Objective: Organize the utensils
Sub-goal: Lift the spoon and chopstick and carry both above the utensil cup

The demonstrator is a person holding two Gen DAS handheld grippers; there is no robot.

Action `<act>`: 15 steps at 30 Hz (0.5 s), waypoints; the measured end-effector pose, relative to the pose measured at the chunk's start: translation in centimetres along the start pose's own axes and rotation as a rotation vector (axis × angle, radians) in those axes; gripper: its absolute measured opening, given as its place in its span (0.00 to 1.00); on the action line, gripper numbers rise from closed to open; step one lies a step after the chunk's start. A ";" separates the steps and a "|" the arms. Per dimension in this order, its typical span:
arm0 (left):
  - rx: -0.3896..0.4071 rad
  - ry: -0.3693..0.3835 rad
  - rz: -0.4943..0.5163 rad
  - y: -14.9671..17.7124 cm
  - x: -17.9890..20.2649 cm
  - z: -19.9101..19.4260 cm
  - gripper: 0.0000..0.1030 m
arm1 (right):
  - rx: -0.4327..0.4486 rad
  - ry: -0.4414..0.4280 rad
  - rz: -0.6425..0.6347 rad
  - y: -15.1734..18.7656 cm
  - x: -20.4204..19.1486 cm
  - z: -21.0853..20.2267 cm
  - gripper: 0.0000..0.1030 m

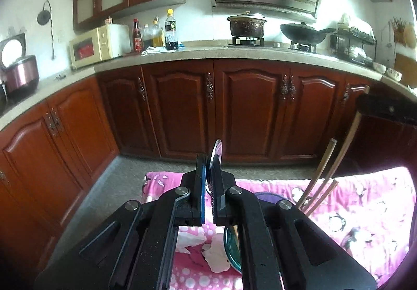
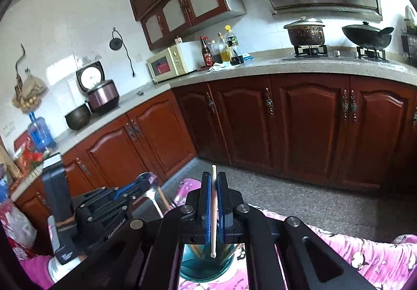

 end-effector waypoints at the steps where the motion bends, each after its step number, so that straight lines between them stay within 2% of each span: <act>1: 0.006 -0.005 0.007 0.3 0.1 0.0 0.02 | -0.007 -0.001 0.000 0.3 0.1 0.4 0.04; 6: 0.014 -0.026 0.047 1.7 1.0 0.5 0.02 | -0.067 0.000 0.012 2.7 0.8 2.6 0.04; 15: -0.049 -0.010 0.053 3.8 2.2 1.3 0.02 | -0.169 -0.005 0.058 6.5 2.3 5.3 0.04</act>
Point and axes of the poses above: each gripper's, at about its wrist camera, not at the fingertips, and z roughly the way its jaws point, x to its right, y to its underside, the point moved 4 cm from there along z, roughly the way its jaws point, and after that the axes turned 4 degrees about z, right-handed, at the moved point
